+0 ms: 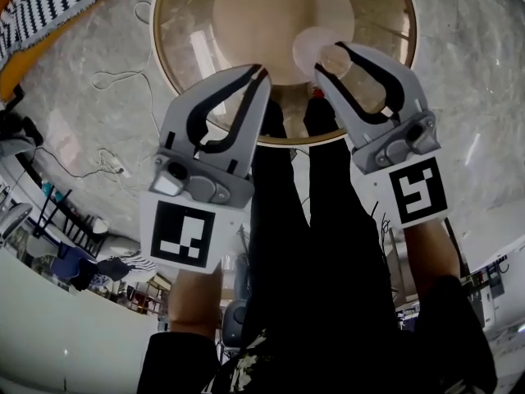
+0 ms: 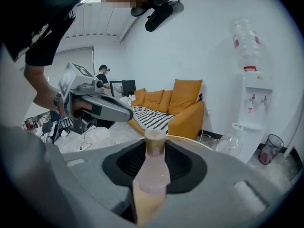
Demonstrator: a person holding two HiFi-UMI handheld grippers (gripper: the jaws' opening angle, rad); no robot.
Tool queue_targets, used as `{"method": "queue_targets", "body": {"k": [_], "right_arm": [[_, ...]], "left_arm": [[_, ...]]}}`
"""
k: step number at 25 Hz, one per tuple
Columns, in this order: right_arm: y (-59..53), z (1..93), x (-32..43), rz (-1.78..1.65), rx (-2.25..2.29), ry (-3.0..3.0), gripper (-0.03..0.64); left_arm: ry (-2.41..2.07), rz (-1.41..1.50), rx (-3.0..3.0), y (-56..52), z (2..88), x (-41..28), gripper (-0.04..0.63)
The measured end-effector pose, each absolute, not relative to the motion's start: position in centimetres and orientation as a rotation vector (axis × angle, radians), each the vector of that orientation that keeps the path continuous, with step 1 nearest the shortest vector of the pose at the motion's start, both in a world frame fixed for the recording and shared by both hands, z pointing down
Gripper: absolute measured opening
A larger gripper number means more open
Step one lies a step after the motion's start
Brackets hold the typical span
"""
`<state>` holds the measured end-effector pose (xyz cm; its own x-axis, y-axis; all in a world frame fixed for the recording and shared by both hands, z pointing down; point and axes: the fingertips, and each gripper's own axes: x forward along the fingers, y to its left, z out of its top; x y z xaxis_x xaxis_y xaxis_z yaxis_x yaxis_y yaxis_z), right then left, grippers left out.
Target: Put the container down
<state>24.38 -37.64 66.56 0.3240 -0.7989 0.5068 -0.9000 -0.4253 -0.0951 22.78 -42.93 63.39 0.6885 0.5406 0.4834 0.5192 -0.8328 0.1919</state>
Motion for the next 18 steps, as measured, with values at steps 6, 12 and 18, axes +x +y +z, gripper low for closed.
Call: {"method": "queue_targets", "body": {"k": [6, 12, 18], "right_arm": [[-38.3, 70.0, 25.4, 0.735, 2.373, -1.563, 0.121], [-39.4, 73.7, 26.1, 0.758, 2.353, -1.559, 0.121], [-40.1, 76.9, 26.4, 0.779, 2.322, -1.567, 0.121]], "left_arm": [[0.834, 0.876, 2.806, -43.0, 67.3, 22.2, 0.023], [0.819, 0.942, 2.745, -43.3, 71.7, 21.4, 0.023], [0.801, 0.952, 2.714, -43.4, 74.4, 21.6, 0.023]]}}
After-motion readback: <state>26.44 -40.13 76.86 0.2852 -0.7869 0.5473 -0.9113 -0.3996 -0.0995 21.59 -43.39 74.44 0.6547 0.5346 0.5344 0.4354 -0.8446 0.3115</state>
